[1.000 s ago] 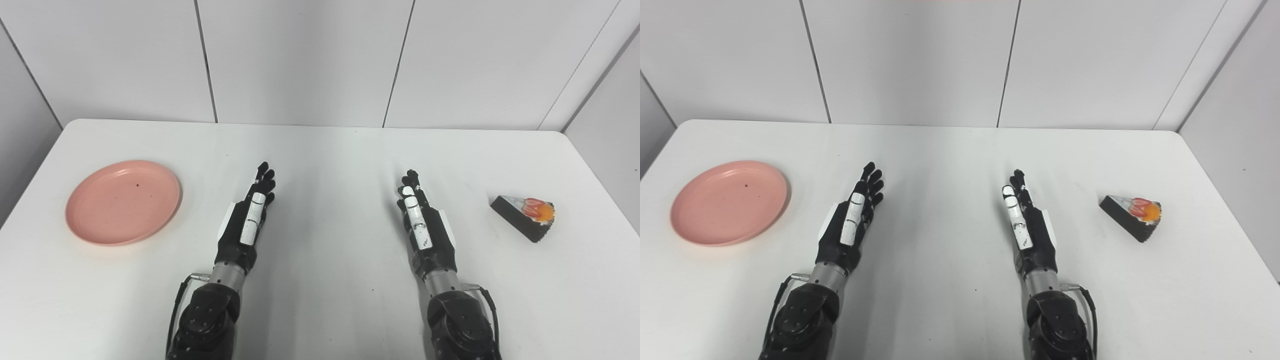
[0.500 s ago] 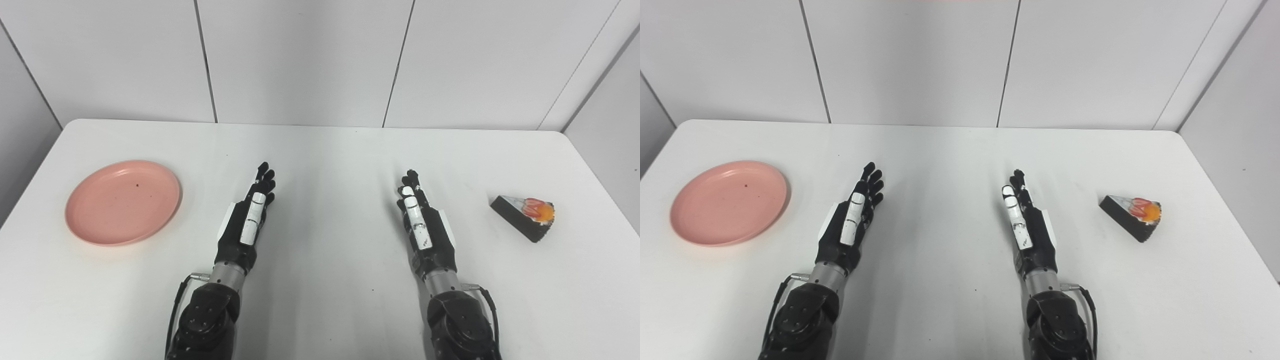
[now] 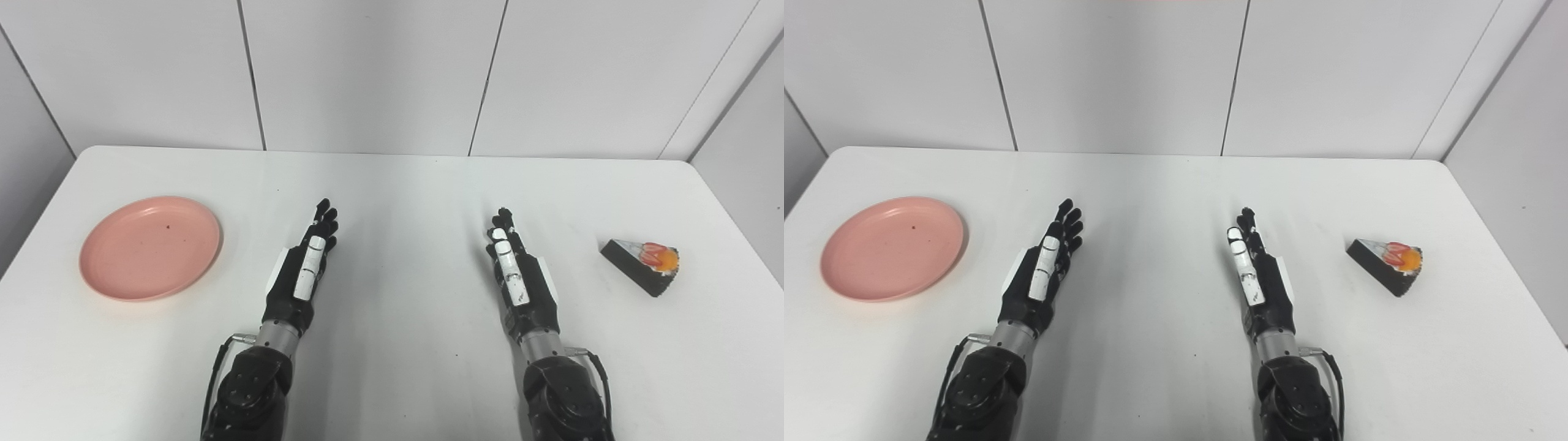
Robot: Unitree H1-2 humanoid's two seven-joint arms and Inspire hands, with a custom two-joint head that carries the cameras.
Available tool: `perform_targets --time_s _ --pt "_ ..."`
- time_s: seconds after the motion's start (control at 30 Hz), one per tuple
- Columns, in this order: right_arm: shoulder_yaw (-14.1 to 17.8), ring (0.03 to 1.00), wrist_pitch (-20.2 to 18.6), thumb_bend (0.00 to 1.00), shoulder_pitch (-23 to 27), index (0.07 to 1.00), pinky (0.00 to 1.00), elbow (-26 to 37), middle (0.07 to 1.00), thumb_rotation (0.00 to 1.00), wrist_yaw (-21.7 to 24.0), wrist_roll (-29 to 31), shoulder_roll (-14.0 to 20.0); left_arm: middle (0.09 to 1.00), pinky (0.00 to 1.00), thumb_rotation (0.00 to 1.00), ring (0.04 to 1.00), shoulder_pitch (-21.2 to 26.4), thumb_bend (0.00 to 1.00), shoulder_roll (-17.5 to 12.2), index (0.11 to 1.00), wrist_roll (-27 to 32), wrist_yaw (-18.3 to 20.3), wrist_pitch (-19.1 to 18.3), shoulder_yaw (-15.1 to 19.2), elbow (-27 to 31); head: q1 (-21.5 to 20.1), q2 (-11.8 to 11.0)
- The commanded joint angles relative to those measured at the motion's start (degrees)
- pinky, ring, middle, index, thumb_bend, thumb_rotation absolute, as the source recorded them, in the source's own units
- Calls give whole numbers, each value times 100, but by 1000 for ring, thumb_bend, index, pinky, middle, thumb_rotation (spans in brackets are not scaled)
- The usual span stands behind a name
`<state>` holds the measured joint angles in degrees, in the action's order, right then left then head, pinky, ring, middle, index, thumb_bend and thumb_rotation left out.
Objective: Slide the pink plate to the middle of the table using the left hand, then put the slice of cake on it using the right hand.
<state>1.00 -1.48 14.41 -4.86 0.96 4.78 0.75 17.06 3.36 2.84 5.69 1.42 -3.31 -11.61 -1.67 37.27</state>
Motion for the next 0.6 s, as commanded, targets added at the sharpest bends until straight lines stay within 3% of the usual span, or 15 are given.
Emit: perform_targets --time_s 0.0,0.57 --pt "22 998 146 672 159 995 1000 166 991 864 5 -6 -6 1000 1000 1000 1000 -122 741 1 1000 -16 2 -257 -39 -84 3 -3" --pt "14 998 104 683 169 996 1000 160 992 869 14 -13 -5 1000 1000 1000 1000 -102 743 4 1000 -11 -20 -255 -20 -119 -4 -15"
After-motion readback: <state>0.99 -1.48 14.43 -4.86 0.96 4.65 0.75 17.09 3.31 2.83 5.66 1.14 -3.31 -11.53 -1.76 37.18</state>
